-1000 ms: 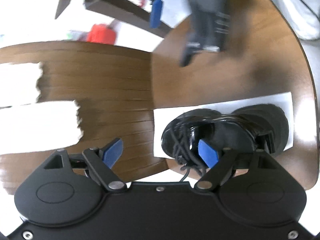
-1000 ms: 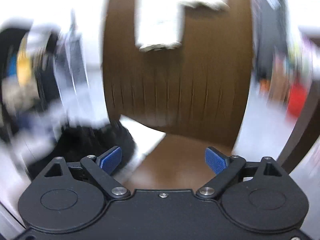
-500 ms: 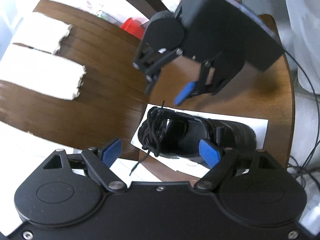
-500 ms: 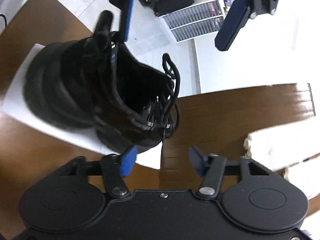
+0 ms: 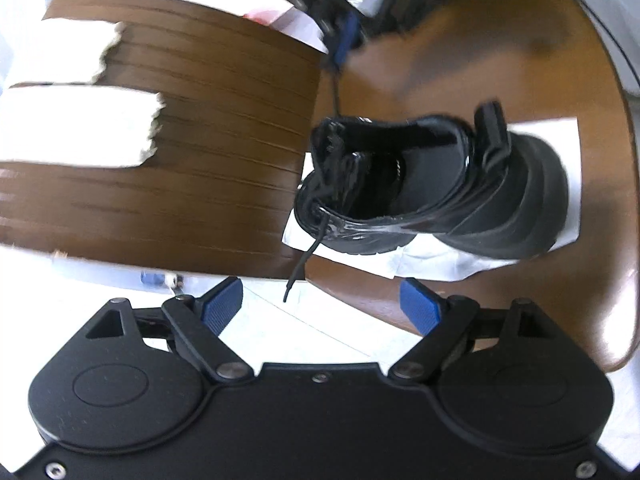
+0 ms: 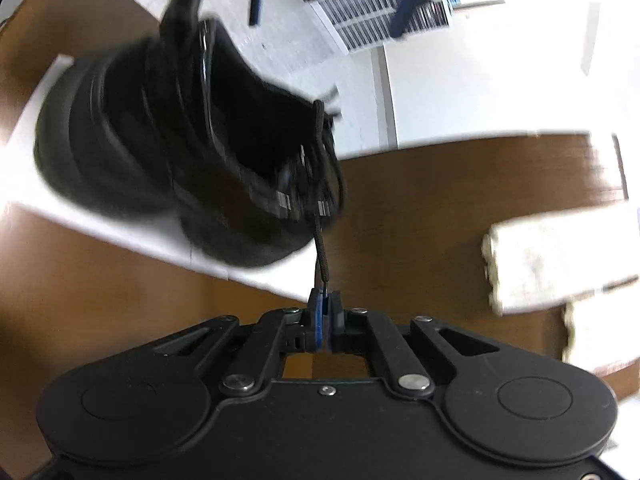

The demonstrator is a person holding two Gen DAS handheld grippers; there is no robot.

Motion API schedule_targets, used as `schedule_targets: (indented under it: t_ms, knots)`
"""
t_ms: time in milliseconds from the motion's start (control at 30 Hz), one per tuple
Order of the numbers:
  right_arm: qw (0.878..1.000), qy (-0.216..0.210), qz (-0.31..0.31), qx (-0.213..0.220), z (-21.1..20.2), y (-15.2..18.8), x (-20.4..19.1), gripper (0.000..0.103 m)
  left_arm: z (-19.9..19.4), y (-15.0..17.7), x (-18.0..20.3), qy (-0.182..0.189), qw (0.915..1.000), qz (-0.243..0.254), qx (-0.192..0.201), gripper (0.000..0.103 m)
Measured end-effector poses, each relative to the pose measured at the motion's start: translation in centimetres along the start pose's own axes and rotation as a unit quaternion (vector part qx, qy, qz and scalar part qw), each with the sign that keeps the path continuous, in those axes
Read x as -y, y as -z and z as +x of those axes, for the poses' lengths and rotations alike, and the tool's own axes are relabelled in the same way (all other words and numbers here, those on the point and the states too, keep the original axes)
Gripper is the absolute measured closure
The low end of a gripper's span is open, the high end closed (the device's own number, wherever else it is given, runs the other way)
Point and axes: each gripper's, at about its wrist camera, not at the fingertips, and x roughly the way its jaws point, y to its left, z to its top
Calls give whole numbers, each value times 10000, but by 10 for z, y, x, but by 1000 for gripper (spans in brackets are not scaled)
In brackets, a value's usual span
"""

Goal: Lace up shoes with both hands

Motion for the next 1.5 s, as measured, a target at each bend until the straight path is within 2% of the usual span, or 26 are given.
schedule_targets:
  t_ms: [133, 200, 233, 267, 333, 367, 400, 600, 900, 967, 1000, 1033, 1067, 1100, 1133, 1167, 1200, 1233, 1267, 1300, 1400, 1467, 1500]
  knots:
    - [9998, -8, -38, -184, -1, 17, -1, 101, 24, -1, 13, -87, 9970, 765, -18, 15]
    - [9998, -14, -36, -197, 0, 21, -2, 101, 30, -1, 16, -127, 9952, 974, 14, 16]
    - [9998, -26, -26, -195, 0, 21, -3, 101, 33, -1, 16, -146, 9945, 1035, 65, 21]
    - [9998, -28, -16, -187, 0, 21, -5, 101, 36, -1, 17, -173, 9940, 1072, 135, 29]
    - [9999, -32, 6, -168, 2, 22, -5, 101, 42, 0, 17, -285, 9932, 1123, 134, 79]
    - [9999, -35, 16, -162, 3, 22, -4, 101, 43, 1, 16, -314, 9936, 1077, 142, 92]
    - [9999, -40, 25, -166, 4, 23, -3, 101, 43, 2, 14, -290, 9946, 985, 153, 100]
    - [9997, -59, 47, -234, 2, 28, -5, 101, 38, 15, 1, -197, 9994, 278, 103, 100]
    - [9995, -70, 68, -295, 0, 28, -6, 101, 29, 39, 2, -174, 9997, -75, -162, 100]
    - [9995, -74, 55, -313, 1, 28, -6, 101, 28, 42, 2, -256, 9994, -19, -239, 97]
    - [9994, -73, 32, -326, 1, 27, -6, 101, 27, 43, 3, -290, 9992, 35, -288, 89]
    - [9994, -77, -5, -350, 1, 27, -6, 101, 26, 45, 6, -322, 9984, 228, -402, 68]
    - [9993, -74, -60, -373, 0, 27, -7, 100, 23, 48, 9, -364, 9965, 517, -548, 58]
    - [9990, -43, -181, -400, -1, 27, -9, 98, 17, 51, 10, -393, 9949, 691, -614, 30]
    - [9987, 24, -297, -407, -3, 28, -10, 96, 10, 54, 7, -409, 9942, 750, -654, 15]
    - [9986, 68, -339, -399, -5, 28, -10, 87, 1, 55, 1, -404, 9952, 611, -649, 14]
    - [9984, 130, -375, -392, -10, 29, -8, 68, -8, 56, -5, -416, 9958, 491, -650, 14]
    - [9983, 199, -389, -391, -16, 30, -5, 58, -17, 55, -10, -460, 9959, 404, -661, 14]
    - [9983, 263, -393, -353, -21, 30, -3, 41, -25, 53, -14, -451, 9961, 346, -673, 14]
    - [9982, 321, -396, -313, -26, 30, 0, 35, -31, 49, -15, -350, 9964, 341, -689, 14]
    - [9983, 359, -416, -173, -48, 21, 13, 35, -50, 36, -19, -46, 9968, 324, -734, 13]
    - [9990, 264, -322, -165, -59, 12, 21, 32, -60, 21, -27, 411, 9962, -192, -747, 13]
    - [9996, 73, -48, -266, -65, 5, 30, 29, -63, 17, -31, 512, 9951, -486, -700, 13]
